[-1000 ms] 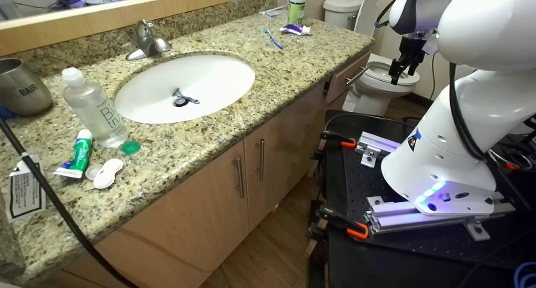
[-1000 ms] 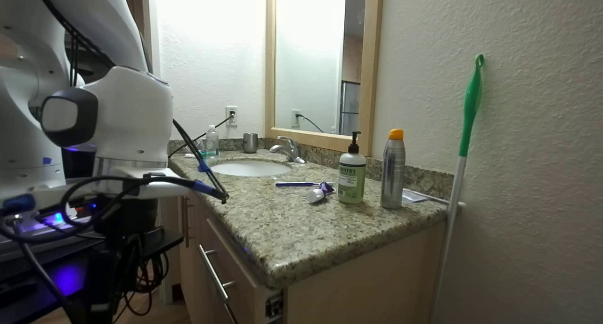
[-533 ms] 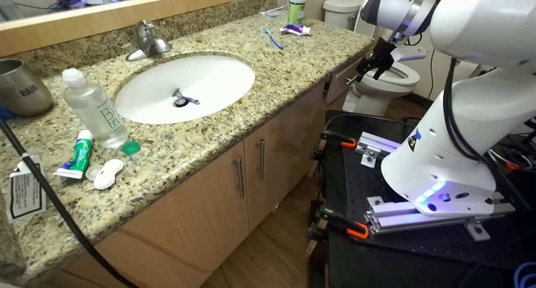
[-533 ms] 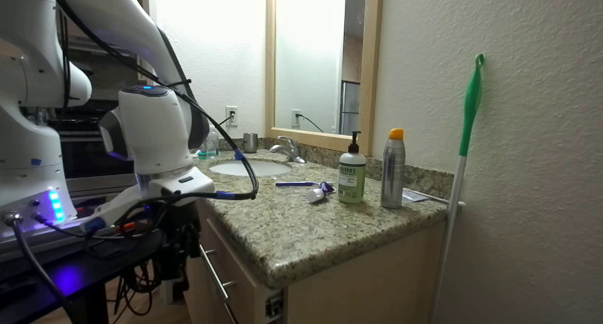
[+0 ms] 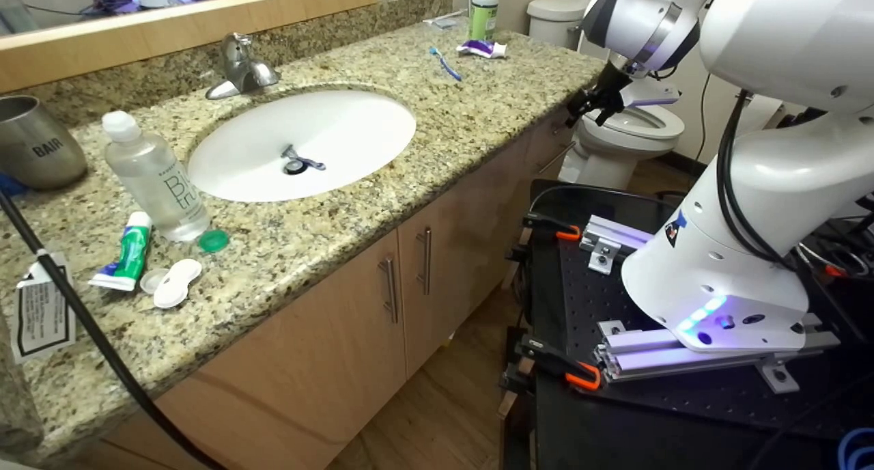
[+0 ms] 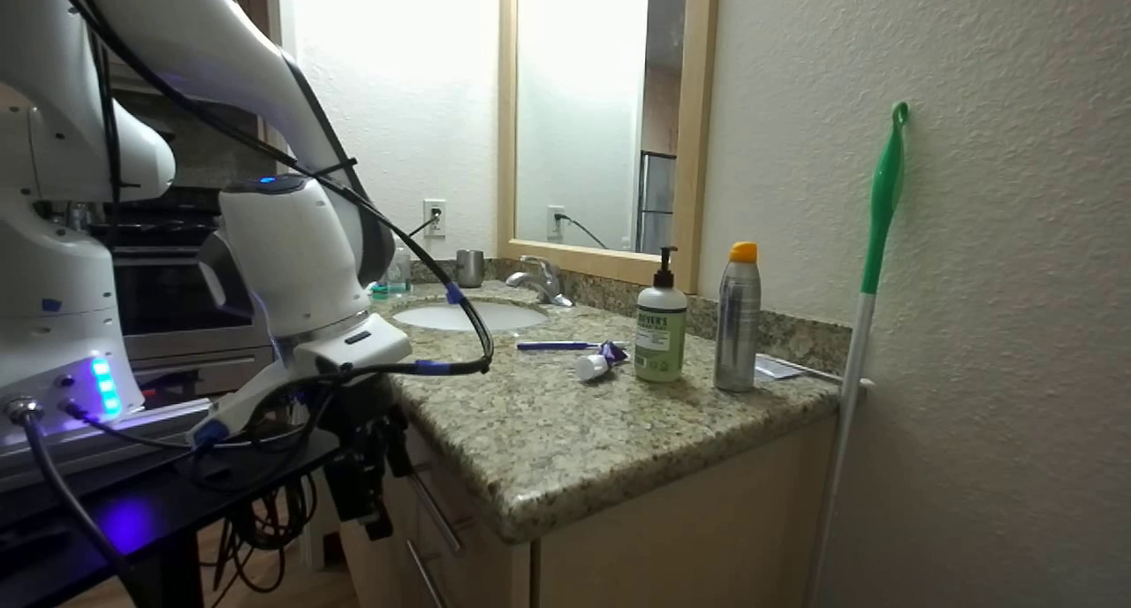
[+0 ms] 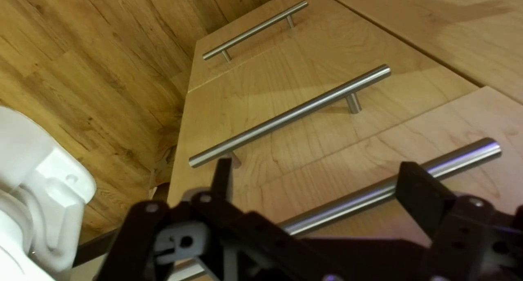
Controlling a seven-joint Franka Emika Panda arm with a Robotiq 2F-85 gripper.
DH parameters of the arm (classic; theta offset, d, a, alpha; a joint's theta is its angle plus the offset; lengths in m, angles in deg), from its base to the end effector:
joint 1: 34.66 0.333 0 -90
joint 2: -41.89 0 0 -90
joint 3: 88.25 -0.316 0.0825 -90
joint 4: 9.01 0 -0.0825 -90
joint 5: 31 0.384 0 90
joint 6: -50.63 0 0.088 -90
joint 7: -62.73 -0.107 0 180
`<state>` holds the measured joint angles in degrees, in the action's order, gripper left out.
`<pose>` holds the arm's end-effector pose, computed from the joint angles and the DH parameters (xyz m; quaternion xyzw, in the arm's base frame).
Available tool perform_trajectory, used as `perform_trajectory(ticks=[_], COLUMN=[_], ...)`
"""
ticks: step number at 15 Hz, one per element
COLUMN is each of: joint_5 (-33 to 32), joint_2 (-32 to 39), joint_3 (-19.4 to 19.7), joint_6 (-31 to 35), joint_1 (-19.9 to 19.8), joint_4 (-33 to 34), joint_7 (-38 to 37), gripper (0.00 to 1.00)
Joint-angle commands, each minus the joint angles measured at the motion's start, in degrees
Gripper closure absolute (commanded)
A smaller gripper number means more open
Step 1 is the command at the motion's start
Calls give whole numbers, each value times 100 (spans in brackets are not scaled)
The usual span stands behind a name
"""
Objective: Close the drawer fully
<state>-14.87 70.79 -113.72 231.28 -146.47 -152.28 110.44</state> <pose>0.0254 -0.4671 0.1261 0.8629 -0.4858 0.1356 0.0312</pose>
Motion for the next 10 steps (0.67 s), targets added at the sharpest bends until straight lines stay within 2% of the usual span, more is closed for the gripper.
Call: perform_trajectory(ticks=[1, 2, 5, 6, 7, 8, 9, 10], joint_5=[-899, -329, -130, -335, -1191, -1406, -1673, -1990], joint_2=[-278, -376, -677, -926, -1144, -1476, -1747, -1743], joint_3=[1486, 1969, 3400, 3891, 4279, 4399, 4720, 5373], joint_6=[717, 785, 739, 448, 180, -191, -583, -787], joint_1=[1133, 1607, 2682, 3048, 3198, 3213, 3440, 3905], joint_4=[-384, -410, -601, -666, -736, -814, -852, -787], joint_7=[-786, -151, 538, 614, 53, 29, -182, -472], gripper=[0, 0, 0, 0, 0, 0, 0, 0])
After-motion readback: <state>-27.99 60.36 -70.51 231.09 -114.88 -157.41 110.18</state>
